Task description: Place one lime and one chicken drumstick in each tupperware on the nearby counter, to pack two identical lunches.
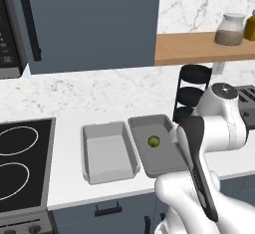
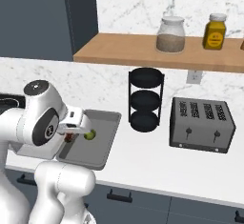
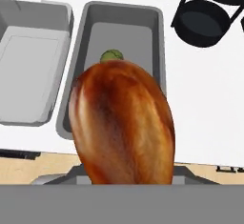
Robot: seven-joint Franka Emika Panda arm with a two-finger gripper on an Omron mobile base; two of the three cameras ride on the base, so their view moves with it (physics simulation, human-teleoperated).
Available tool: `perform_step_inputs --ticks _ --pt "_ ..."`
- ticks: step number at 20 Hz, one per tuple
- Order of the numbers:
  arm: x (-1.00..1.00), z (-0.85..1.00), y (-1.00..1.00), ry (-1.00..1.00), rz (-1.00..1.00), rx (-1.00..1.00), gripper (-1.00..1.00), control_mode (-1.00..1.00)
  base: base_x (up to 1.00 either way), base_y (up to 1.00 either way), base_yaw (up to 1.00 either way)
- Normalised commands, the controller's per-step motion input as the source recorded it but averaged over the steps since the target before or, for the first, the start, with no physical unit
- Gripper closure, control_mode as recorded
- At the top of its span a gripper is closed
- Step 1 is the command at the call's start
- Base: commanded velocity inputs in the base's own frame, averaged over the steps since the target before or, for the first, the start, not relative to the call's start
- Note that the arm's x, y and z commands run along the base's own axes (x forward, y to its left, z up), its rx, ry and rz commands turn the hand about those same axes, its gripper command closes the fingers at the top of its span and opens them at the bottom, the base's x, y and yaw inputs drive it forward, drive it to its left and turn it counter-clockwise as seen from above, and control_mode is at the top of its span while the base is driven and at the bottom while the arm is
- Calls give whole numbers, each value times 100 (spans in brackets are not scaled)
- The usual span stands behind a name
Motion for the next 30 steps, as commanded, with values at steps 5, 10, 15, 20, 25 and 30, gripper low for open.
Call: perform_step_inputs --ticks 5,10,15,20,25,30 --pt "41 -85 -16 8 -1 0 100 -100 0 0 0" --pt "44 -52 0 -2 -2 0 100 -100 0 0 0" --pt "66 -34 0 -6 -3 0 100 -100 0 0 0" --pt "56 -35 6 -4 -3 0 100 -100 0 0 0" --pt "58 -25 6 0 -3 0 100 -100 0 0 0" --pt "56 -18 3 6 -1 0 100 -100 0 0 0"
